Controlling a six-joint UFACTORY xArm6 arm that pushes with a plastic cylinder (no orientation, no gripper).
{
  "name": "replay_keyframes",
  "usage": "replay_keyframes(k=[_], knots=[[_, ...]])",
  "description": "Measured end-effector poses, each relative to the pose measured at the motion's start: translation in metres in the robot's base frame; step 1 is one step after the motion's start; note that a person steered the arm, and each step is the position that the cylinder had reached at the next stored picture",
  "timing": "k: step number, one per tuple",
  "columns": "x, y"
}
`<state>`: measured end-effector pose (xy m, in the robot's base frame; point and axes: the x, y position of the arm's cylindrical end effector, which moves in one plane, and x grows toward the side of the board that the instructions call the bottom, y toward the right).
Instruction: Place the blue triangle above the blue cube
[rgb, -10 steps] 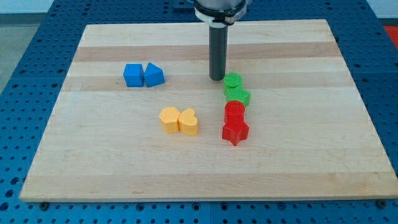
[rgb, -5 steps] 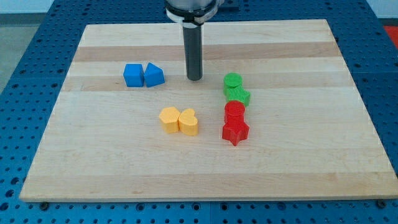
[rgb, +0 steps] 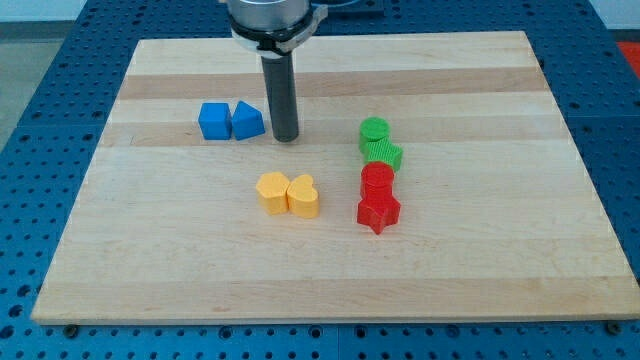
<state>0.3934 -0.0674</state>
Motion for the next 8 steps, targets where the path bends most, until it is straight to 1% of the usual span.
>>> replay_keyframes(k=[2, 3, 6, 8], knots=[[0.0, -0.031], [-0.01, -0.031], [-0.013, -0.031], [-0.015, -0.018]])
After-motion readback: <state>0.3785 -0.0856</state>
